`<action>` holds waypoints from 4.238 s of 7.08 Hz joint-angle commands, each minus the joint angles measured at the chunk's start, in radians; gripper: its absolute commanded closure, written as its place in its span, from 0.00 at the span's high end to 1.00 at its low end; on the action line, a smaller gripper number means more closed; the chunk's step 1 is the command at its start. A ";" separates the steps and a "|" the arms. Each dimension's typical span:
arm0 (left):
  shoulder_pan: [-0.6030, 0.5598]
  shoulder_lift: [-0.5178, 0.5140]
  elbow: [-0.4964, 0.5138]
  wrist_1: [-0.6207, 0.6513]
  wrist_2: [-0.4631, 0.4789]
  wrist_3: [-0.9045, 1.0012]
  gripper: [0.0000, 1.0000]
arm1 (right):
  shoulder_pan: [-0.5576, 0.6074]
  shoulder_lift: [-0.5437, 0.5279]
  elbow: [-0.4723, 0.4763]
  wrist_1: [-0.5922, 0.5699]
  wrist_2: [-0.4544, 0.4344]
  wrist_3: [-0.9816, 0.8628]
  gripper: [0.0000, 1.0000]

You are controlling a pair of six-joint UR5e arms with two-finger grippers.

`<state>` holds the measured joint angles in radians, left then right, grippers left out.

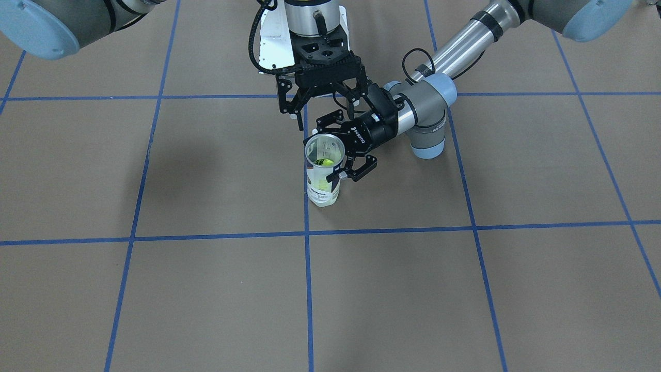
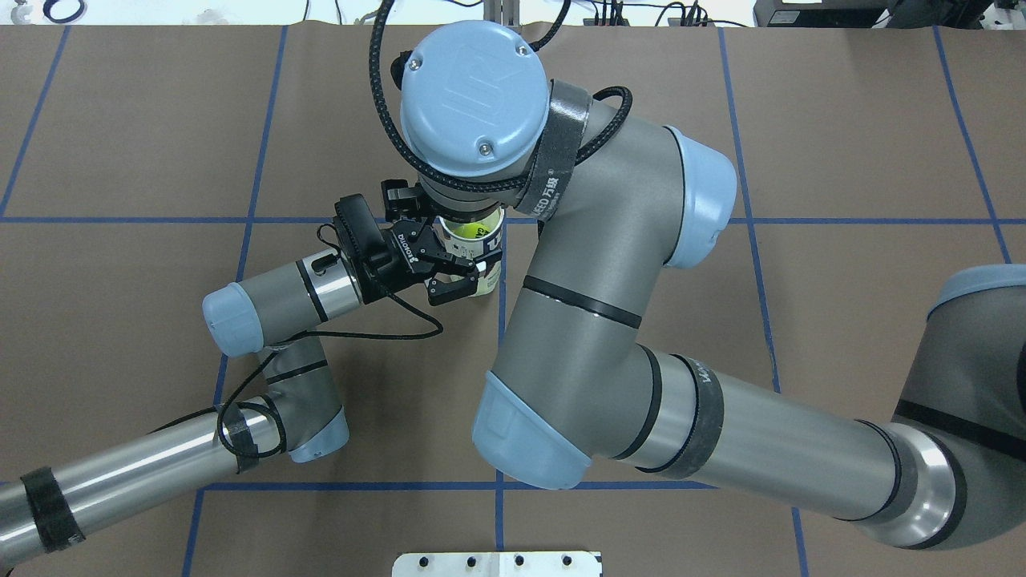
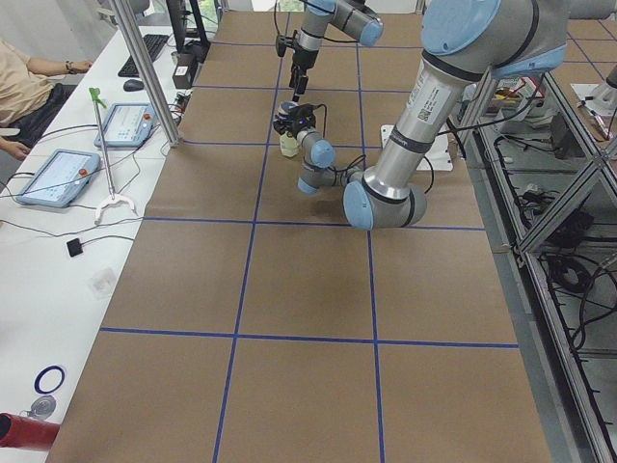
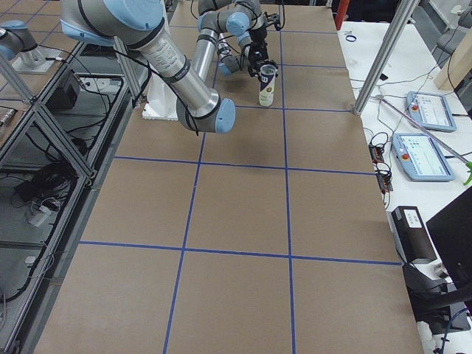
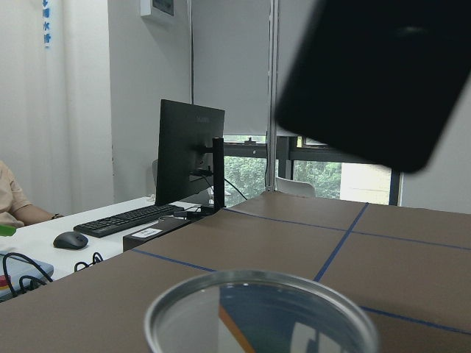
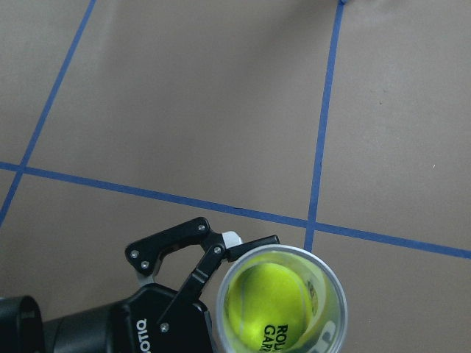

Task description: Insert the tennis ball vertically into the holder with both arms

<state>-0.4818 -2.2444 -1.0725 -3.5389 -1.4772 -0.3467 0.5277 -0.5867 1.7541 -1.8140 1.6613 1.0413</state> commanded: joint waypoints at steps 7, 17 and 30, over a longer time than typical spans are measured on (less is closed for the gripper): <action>-0.024 0.002 -0.070 -0.002 -0.003 -0.011 0.99 | 0.433 -0.209 0.044 0.030 0.353 -0.366 0.98; -0.510 0.202 -0.144 0.251 -0.569 -0.017 1.00 | 1.007 -0.938 -0.073 0.312 0.569 -1.001 0.99; -1.015 0.358 -0.147 1.174 -0.821 0.569 1.00 | 1.026 -0.987 -0.090 0.321 0.563 -0.998 0.99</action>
<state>-1.4973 -1.8889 -1.2180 -2.4524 -2.3187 0.1791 1.5551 -1.5728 1.6644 -1.4919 2.2243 0.0434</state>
